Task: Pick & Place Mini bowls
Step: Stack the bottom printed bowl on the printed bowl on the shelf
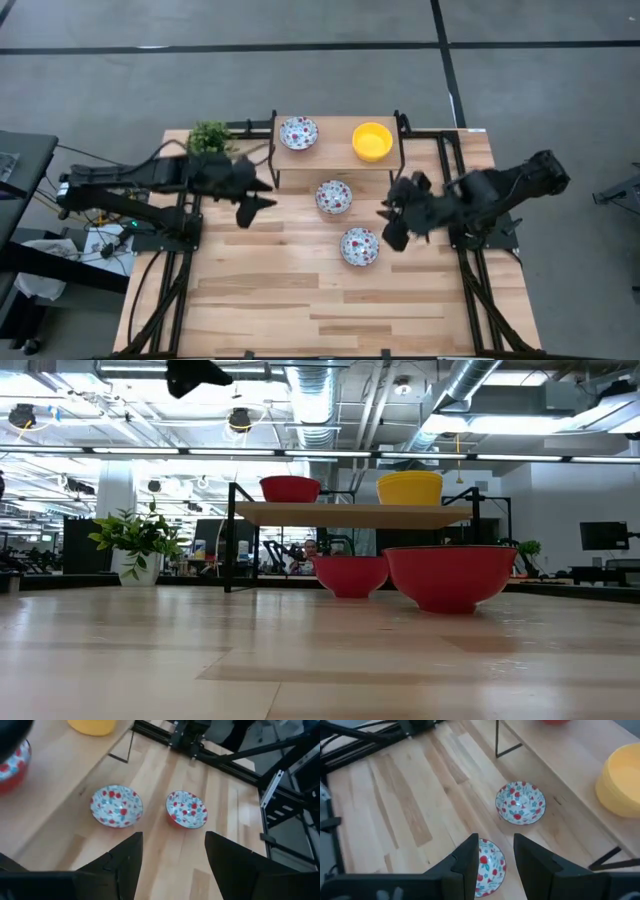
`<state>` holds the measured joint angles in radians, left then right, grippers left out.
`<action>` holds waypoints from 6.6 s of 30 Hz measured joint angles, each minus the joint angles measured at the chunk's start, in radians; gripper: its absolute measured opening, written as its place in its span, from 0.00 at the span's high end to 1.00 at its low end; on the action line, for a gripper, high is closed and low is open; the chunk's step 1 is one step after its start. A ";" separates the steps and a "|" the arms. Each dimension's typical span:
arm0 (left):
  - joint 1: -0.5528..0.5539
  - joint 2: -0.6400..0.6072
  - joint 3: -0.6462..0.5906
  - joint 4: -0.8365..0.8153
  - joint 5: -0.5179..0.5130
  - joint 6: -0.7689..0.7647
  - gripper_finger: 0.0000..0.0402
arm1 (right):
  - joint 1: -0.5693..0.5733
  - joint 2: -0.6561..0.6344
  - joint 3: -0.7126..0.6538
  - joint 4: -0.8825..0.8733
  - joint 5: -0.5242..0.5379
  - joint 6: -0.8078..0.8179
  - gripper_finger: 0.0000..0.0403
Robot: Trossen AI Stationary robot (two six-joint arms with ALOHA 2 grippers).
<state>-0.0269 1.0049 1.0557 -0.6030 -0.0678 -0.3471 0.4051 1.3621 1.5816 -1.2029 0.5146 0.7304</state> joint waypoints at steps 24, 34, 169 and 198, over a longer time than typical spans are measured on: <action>-0.329 0.137 -0.240 0.228 -0.147 -0.076 0.47 | 0.263 0.364 -0.002 -0.156 0.174 0.221 0.78; -0.299 0.137 -0.240 0.275 -0.152 -0.069 0.47 | 0.254 -0.062 -0.546 0.213 0.291 0.443 0.83; -0.256 0.495 -0.204 0.702 -0.057 1.046 0.47 | -0.325 0.120 -0.650 0.908 -0.596 0.174 1.00; -0.268 0.520 -0.204 0.701 -0.020 1.008 0.91 | -0.324 0.165 -0.592 0.920 -0.613 0.127 1.00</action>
<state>-0.2947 1.5249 0.8522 0.0984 -0.0881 0.6610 0.0811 1.5269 0.9894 -0.2825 -0.0986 0.8577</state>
